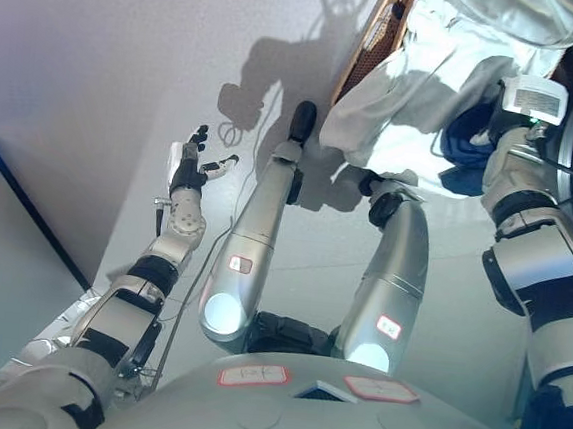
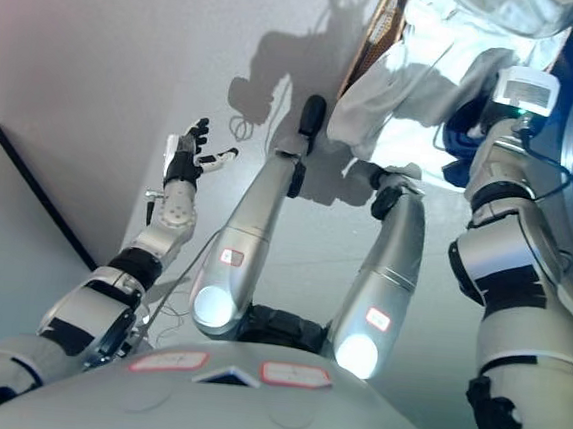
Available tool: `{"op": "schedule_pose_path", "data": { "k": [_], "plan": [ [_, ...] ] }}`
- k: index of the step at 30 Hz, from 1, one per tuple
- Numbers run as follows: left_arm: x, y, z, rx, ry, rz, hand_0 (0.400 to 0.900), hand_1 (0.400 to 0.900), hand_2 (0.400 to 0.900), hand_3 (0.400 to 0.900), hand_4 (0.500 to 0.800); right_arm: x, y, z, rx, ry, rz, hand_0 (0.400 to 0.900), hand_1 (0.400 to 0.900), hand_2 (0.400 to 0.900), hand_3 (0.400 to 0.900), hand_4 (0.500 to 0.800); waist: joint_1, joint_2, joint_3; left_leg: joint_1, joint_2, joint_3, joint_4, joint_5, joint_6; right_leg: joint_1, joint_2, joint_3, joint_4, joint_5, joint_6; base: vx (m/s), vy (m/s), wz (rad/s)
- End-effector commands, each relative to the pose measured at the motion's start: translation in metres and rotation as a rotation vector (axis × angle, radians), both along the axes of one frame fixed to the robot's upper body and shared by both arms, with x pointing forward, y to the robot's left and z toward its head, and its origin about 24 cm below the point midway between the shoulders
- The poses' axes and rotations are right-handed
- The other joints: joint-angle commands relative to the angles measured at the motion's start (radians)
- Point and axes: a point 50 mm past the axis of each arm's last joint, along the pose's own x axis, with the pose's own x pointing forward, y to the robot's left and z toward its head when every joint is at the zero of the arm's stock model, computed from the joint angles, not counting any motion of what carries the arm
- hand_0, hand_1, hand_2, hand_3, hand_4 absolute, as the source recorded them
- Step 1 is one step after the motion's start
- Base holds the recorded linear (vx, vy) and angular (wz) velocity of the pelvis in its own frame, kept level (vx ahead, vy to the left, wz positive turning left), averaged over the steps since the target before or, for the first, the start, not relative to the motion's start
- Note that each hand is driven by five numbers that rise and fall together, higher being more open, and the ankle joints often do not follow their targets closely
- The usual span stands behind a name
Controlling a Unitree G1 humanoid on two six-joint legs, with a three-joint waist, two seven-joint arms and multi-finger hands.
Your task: Put the clothes in the basket into the washing machine.
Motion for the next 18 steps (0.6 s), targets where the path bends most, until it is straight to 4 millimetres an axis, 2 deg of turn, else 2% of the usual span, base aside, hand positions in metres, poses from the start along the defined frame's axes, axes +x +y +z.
{"op": "schedule_pose_path", "data": {
  "k": [1,8,12,18],
  "plan": [
    [-0.025,0.025,-0.014,0.024,0.037,0.140,0.900,0.900,0.900,0.900,0.800,-0.032,-0.050,-0.001,-0.145,0.105,-0.130,0.900,0.900,0.900,0.900,0.800,-0.001,0.099,-0.106,-0.060,-0.002,-0.006,0.062,-0.061,-0.030,-0.047,0.018,0.031,0.029,0.041,0.076,0.00,0.000,0.00],
    [-0.026,0.031,-0.008,0.022,0.009,0.151,0.900,0.900,0.900,0.900,0.800,-0.048,-0.067,-0.007,-0.131,0.174,-0.196,0.900,0.900,0.900,0.900,0.800,0.008,0.126,-0.134,-0.143,-0.033,-0.010,0.155,-0.091,-0.022,-0.150,0.009,0.063,0.134,0.002,0.066,-0.01,0.015,0.07],
    [-0.033,0.029,-0.014,0.020,0.032,0.138,0.900,0.900,0.900,0.900,0.800,-0.056,-0.078,-0.005,-0.155,0.192,-0.235,0.900,0.900,0.900,0.900,0.800,0.015,0.136,-0.145,-0.182,-0.043,-0.007,0.202,-0.105,-0.013,-0.193,0.010,0.075,0.180,-0.012,0.064,0.00,0.000,0.00],
    [-0.037,0.031,-0.017,0.015,0.048,0.168,0.900,0.900,0.900,0.900,0.800,-0.053,-0.075,-0.002,-0.203,0.167,-0.206,0.900,0.900,0.900,0.900,0.800,0.002,0.140,-0.151,-0.206,-0.044,-0.003,0.212,-0.108,-0.012,-0.221,0.011,0.087,0.193,-0.014,0.061,0.00,0.000,0.00]
  ]
}}
